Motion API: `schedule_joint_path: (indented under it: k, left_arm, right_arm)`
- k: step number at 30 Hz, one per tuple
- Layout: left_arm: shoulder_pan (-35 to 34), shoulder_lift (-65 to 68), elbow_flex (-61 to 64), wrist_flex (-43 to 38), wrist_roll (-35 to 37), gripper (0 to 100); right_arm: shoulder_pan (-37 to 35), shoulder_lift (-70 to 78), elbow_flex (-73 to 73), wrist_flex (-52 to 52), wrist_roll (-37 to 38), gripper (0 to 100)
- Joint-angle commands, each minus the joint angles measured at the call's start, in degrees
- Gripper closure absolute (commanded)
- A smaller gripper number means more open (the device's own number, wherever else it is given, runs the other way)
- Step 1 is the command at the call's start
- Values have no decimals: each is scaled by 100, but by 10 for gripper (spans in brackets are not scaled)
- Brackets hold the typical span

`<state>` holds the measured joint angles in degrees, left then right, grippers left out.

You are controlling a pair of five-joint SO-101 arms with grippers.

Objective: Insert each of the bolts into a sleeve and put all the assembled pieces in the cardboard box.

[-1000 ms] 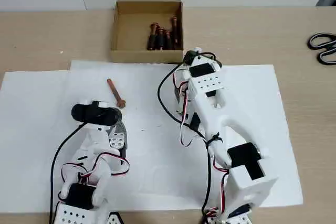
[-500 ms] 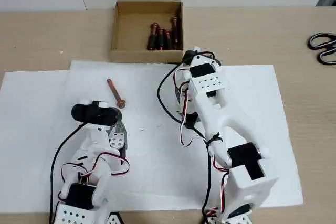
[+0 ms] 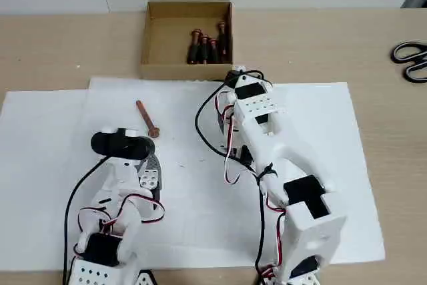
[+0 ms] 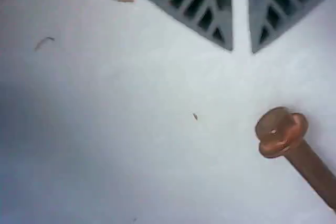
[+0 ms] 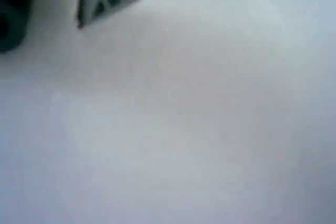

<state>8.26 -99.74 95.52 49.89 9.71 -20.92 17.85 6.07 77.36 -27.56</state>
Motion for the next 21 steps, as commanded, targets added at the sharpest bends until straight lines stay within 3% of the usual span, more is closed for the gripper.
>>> schedule_joint_path:
  k: [1, 8, 14, 21]
  left_arm:
    - [-44, -53, -13, -141, 18, 994]
    - [-44, -53, -13, -141, 18, 994]
    - [-18, -53, -22, -53, 18, 994]
    - [-167, -9, -1305, 1257, 0, 994]
  right_arm:
    - [48, 66, 35, -75, 35, 978]
    - [48, -136, -88, 40, 26, 995]
    - [40, -1314, -607, 716, 44, 995]
    - [145, -2695, -615, 1701, 44, 995]
